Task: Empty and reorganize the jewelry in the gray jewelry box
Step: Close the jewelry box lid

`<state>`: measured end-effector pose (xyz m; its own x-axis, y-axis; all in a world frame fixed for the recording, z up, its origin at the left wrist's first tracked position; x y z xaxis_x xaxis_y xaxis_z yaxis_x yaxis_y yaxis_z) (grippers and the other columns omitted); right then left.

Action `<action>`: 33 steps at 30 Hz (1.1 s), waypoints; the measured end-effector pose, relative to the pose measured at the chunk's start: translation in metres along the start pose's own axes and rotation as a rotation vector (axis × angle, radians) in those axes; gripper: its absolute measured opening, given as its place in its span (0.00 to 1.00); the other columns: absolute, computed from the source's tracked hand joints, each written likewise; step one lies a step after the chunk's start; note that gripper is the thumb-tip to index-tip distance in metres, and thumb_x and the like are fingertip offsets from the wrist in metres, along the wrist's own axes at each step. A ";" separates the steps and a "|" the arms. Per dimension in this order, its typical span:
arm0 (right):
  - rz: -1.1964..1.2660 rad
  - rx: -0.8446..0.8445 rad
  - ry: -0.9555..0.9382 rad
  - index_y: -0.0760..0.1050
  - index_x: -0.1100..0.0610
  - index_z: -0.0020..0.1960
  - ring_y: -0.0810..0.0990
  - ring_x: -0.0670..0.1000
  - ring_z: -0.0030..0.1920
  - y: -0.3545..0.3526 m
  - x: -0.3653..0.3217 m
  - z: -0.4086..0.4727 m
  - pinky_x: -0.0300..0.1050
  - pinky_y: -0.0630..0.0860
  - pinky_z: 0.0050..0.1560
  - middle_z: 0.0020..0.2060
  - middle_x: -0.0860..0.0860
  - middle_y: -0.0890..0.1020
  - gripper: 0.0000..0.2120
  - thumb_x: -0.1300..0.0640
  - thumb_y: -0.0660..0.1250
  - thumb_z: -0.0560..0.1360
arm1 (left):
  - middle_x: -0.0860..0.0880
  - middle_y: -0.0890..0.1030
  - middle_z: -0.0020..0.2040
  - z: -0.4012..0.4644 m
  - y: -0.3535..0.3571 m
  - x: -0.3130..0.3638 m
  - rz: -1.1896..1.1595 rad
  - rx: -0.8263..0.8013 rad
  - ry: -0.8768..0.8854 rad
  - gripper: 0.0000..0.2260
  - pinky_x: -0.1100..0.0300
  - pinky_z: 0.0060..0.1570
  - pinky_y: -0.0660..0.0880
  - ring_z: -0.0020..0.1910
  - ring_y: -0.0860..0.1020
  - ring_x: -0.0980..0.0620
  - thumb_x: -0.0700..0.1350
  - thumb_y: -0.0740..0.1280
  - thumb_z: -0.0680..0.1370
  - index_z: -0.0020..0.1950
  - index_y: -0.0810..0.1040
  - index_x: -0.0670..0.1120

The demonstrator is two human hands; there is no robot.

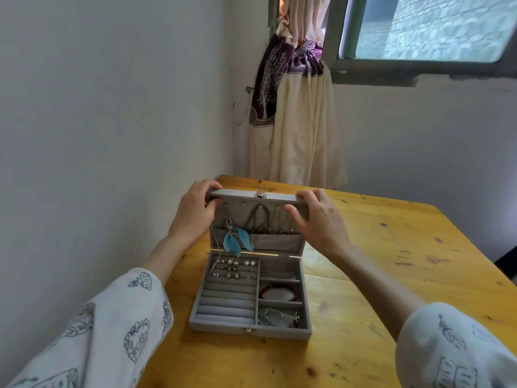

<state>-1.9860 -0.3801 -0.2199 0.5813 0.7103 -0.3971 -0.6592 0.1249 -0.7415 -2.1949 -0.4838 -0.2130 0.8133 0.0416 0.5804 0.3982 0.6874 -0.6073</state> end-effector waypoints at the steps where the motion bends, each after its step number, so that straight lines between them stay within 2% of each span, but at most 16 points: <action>1: 0.003 0.003 -0.005 0.73 0.57 0.60 0.73 0.53 0.52 -0.004 -0.002 -0.006 0.39 0.67 0.48 0.52 0.54 0.75 0.17 0.47 0.62 0.76 | 0.45 0.77 0.52 -0.006 -0.004 0.002 0.018 -0.003 0.014 0.10 0.63 0.50 0.70 0.50 0.73 0.53 0.36 0.65 0.75 0.55 0.75 0.42; 6: 0.027 0.024 -0.028 0.75 0.58 0.57 0.74 0.54 0.51 -0.018 -0.014 -0.043 0.41 0.69 0.46 0.51 0.55 0.77 0.13 0.51 0.62 0.77 | 0.45 0.77 0.50 -0.039 -0.021 0.015 0.154 -0.018 0.088 0.10 0.63 0.48 0.70 0.46 0.75 0.51 0.32 0.64 0.73 0.53 0.75 0.41; 9: 0.034 0.020 -0.048 0.75 0.58 0.54 0.74 0.54 0.50 -0.018 -0.019 -0.069 0.43 0.72 0.48 0.49 0.55 0.77 0.12 0.52 0.63 0.76 | 0.46 0.77 0.45 -0.068 -0.028 0.023 0.280 -0.028 0.193 0.08 0.65 0.39 0.70 0.37 0.74 0.53 0.34 0.67 0.72 0.50 0.75 0.41; 12: 0.023 0.017 -0.068 0.75 0.59 0.53 0.73 0.54 0.50 -0.016 -0.021 -0.095 0.47 0.74 0.49 0.49 0.55 0.77 0.11 0.53 0.65 0.75 | 0.47 0.77 0.38 -0.096 -0.031 0.029 0.411 -0.065 0.343 0.11 0.68 0.28 0.69 0.29 0.71 0.55 0.35 0.74 0.67 0.45 0.75 0.42; 16: -0.048 0.025 -0.134 0.75 0.60 0.50 0.76 0.59 0.46 -0.006 -0.020 -0.124 0.51 0.76 0.44 0.46 0.57 0.78 0.10 0.57 0.70 0.72 | 0.47 0.76 0.33 -0.124 -0.028 0.033 0.530 -0.105 0.415 0.18 0.63 0.24 0.71 0.26 0.73 0.52 0.37 0.79 0.59 0.41 0.73 0.42; 23: -0.173 0.004 -0.169 0.74 0.57 0.46 0.77 0.57 0.42 0.015 -0.015 -0.159 0.48 0.78 0.36 0.44 0.55 0.77 0.14 0.56 0.75 0.66 | 0.47 0.76 0.33 -0.159 -0.011 0.018 0.602 -0.208 0.452 0.26 0.61 0.26 0.72 0.29 0.75 0.49 0.37 0.81 0.51 0.40 0.69 0.45; 25: -0.205 0.019 -0.186 0.74 0.55 0.47 0.76 0.56 0.44 0.021 -0.013 -0.167 0.48 0.78 0.36 0.44 0.55 0.77 0.14 0.56 0.75 0.65 | 0.47 0.76 0.34 -0.165 -0.007 0.012 0.593 -0.215 0.460 0.24 0.61 0.28 0.73 0.30 0.75 0.49 0.36 0.80 0.53 0.40 0.70 0.45; 29: -0.202 0.061 -0.181 0.73 0.54 0.50 0.67 0.53 0.49 0.026 -0.012 -0.173 0.47 0.78 0.40 0.46 0.55 0.75 0.14 0.56 0.73 0.68 | 0.46 0.76 0.38 -0.169 -0.009 0.000 0.499 -0.188 0.447 0.18 0.59 0.31 0.76 0.34 0.77 0.48 0.34 0.77 0.59 0.41 0.72 0.44; 33: -0.234 0.027 -0.175 0.72 0.53 0.52 0.68 0.53 0.49 0.032 -0.011 -0.177 0.48 0.77 0.39 0.47 0.55 0.75 0.17 0.53 0.74 0.66 | 0.47 0.78 0.44 -0.181 -0.008 -0.008 0.460 -0.192 0.384 0.15 0.59 0.37 0.78 0.39 0.79 0.48 0.36 0.75 0.65 0.46 0.74 0.44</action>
<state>-1.9287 -0.5068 -0.3352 0.6293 0.7686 -0.1154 -0.5305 0.3163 -0.7865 -2.1276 -0.6208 -0.3113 0.9996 0.0145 0.0224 0.0117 0.5172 -0.8558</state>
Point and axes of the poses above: each hand's wrist, its own z-axis towards the middle knuckle, its own y-axis out of the palm, x = y × z, the point moved 5 cm from there along z, towards the middle knuckle
